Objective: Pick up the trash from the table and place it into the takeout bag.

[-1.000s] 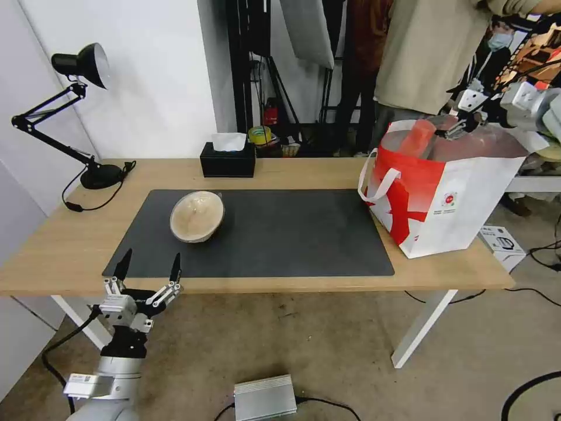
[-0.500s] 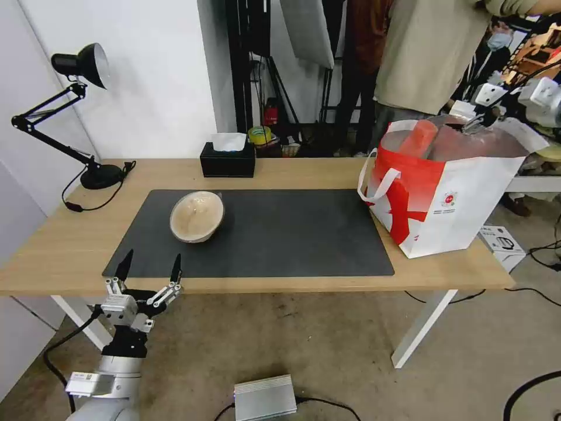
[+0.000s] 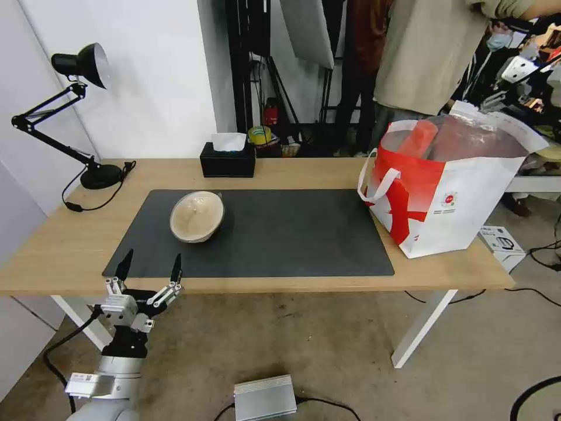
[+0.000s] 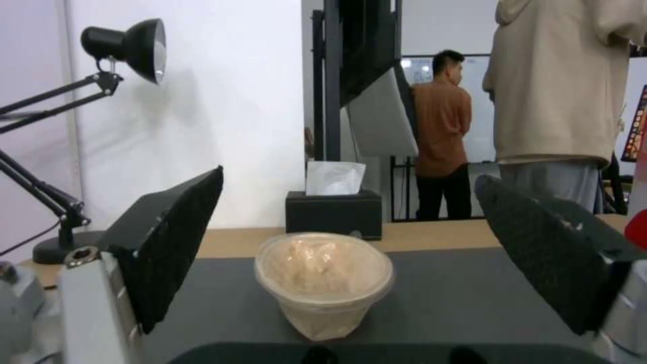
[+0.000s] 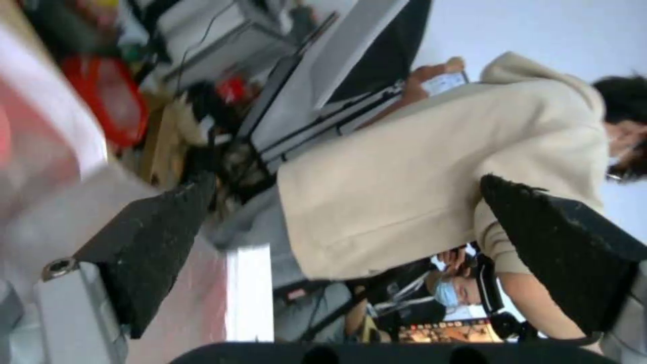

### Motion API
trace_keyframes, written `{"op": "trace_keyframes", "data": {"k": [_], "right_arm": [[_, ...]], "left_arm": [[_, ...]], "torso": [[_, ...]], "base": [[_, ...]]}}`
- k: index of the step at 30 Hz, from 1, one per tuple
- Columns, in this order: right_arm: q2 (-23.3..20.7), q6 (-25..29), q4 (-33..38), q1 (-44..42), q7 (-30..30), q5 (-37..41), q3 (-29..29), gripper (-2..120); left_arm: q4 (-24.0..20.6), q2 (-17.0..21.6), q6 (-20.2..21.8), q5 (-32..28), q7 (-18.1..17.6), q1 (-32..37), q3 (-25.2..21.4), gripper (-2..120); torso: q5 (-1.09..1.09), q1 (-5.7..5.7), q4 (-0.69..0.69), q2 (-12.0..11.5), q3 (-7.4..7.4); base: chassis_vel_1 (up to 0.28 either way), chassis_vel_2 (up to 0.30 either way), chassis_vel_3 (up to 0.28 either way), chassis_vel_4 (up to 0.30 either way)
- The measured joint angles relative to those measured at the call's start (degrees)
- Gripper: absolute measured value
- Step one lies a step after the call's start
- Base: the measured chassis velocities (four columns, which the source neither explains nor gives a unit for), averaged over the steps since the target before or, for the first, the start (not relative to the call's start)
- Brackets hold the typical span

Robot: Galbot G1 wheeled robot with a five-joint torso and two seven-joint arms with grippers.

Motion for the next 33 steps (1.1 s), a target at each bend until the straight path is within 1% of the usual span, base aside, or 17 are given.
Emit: {"op": "trace_keyframes", "data": {"k": [4, 5, 6, 7, 10, 11, 13, 15, 16, 18, 23, 24, 28, 29, 33], "right_arm": [[-1.81, -2.89, 4.90, -2.73, 3.41, 6.05, 0.82, 100], [-2.45, -3.53, 6.81, -3.78, 5.00, 8.52, 0.94, 100], [-3.15, -4.26, 9.76, -5.70, 8.04, 12.02, 1.74, 100], [-3.15, -4.26, 9.76, -5.70, 8.04, 12.02, 1.74, 100], [-4.26, -6.33, 18.39, -12.24, 16.41, 21.28, 4.79, 100], [-4.26, -6.33, 18.39, -12.24, 16.41, 21.28, 4.79, 100], [-4.19, -7.31, 24.82, -18.88, 22.69, 26.94, 8.35, 100], [-3.69, -7.42, 29.00, -23.88, 26.97, 29.76, 10.97, 100], [-3.69, -7.42, 29.00, -23.88, 26.97, 29.76, 10.97, 100], [-3.08, -7.05, 32.41, -28.21, 30.32, 31.22, 13.27, 100], [-1.91, -3.10, 37.39, -35.00, 35.74, 32.79, 16.08, 100], [-1.91, -3.10, 37.39, -35.00, 35.74, 32.79, 16.08, 100], [-0.69, -0.26, 41.22, -40.80, 39.49, 32.85, 17.68, 100], [-0.69, -0.26, 41.22, -40.80, 39.49, 32.85, 17.68, 100], [1.35, 2.21, 44.05, -46.39, 42.16, 31.80, 18.77, 100]], "left_arm": [[-0.37, -0.03, 0.00, 0.08, -0.01, 0.03, -0.03, 100], [-0.47, -0.04, 0.00, 0.10, -0.01, 0.03, -0.05, 100], [-0.58, -0.09, 0.00, 0.12, -0.03, 0.03, -0.07, 100], [-0.58, -0.09, 0.00, 0.12, -0.03, 0.03, -0.07, 100], [-0.69, -0.34, 0.01, 0.25, -0.05, 0.05, -0.02, 100], [-0.69, -0.34, 0.01, 0.25, -0.05, 0.05, -0.02, 100], [-0.71, -0.58, 0.01, 0.34, -0.08, 0.04, 0.10, 100], [-0.79, -0.79, 0.01, 0.38, -0.08, 0.04, 0.11, 100], [-0.79, -0.79, 0.01, 0.38, -0.08, 0.04, 0.11, 100], [-0.86, -0.91, 0.02, 0.39, -0.09, 0.11, 0.09, 100], [-1.01, -1.05, 0.01, 0.37, -0.09, 0.22, -0.02, 100], [-1.01, -1.05, 0.01, 0.37, -0.09, 0.22, -0.02, 100], [-1.05, -0.99, 0.02, 0.20, -0.15, -0.01, -0.17, 100], [-1.05, -0.99, 0.02, 0.20, -0.15, -0.01, -0.17, 100], [-1.05, -1.19, 0.03, 0.18, -0.19, -0.37, -0.08, 100]], "torso": [[0.00, 0.00, 0.00, 0.00, 0.00], [0.00, 0.00, 0.00, 0.00, 0.00], [0.01, 0.00, 0.00, 0.00, 0.00], [0.01, 0.00, 0.00, 0.00, 0.00], [0.00, -0.01, 0.01, 0.00, 0.00], [0.00, -0.01, 0.01, 0.00, 0.00], [-0.01, 0.00, 0.01, 0.00, 0.00], [0.01, 0.00, 0.01, 0.00, 0.00], [0.01, 0.00, 0.01, 0.00, 0.00], [0.00, 0.00, 0.00, 0.00, 0.00], [0.00, 0.00, 0.00, 0.00, 0.00], [0.00, 0.00, 0.00, 0.00, 0.00], [-0.01, -0.01, 0.00, 0.00, 0.00], [-0.01, -0.01, 0.00, 0.00, 0.00], [0.00, 0.00, 0.01, 0.00, 0.00]], "base": [[0.000, 0.000, 0.000, 0.000], [0.000, 0.000, 0.000, 0.000], [0.000, 0.000, 0.000, 0.000], [0.000, 0.000, 0.000, 0.000], [0.000, 0.000, 0.000, 0.000], [0.000, 0.000, 0.000, 0.000], [0.000, 0.000, 0.000, 0.000], [0.000, 0.000, 0.000, 0.000], [0.000, 0.000, 0.000, 0.000], [0.000, 0.000, 0.000, 0.000], [0.000, 0.000, 0.000, 0.000], [0.000, 0.000, 0.000, 0.000], [0.000, 0.000, 0.000, 0.000], [0.000, 0.000, 0.000, 0.000], [0.000, 0.000, 0.000, 0.000]]}}
